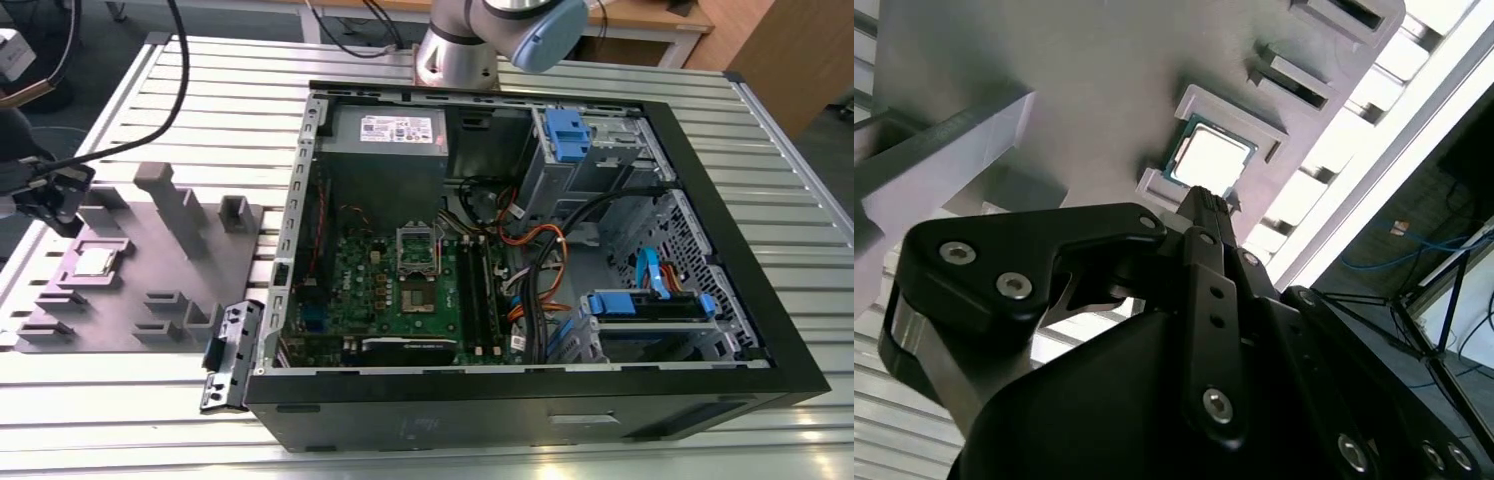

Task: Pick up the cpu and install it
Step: 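Pick up the cpu and move it towards the insertion slot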

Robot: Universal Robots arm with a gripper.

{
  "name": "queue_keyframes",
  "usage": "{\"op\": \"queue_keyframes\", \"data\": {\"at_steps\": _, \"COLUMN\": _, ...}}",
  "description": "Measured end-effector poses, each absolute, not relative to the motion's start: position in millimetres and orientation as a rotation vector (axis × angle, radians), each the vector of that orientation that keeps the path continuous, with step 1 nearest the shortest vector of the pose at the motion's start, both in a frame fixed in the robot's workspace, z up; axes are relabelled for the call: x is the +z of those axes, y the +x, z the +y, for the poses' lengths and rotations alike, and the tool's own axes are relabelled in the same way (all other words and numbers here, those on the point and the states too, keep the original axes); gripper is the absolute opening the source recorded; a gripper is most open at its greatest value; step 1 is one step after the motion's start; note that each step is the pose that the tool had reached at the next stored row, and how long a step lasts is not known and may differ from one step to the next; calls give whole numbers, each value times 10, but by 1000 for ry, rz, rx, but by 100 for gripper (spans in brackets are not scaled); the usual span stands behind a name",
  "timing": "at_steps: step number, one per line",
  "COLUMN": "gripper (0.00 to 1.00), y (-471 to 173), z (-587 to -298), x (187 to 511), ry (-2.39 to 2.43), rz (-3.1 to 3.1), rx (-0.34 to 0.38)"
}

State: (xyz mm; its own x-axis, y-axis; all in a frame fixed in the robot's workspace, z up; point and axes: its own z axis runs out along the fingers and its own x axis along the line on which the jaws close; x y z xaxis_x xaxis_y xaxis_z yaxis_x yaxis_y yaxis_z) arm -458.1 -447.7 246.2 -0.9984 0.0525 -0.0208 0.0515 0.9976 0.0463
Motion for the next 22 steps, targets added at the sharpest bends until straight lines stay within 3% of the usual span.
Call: {"op": "queue_keyframes", "data": {"at_steps": 22, "gripper": 11, "y": -4586, "z": -4477, "x": 2168, "ry": 81, "rz": 3129, "rx": 36}}
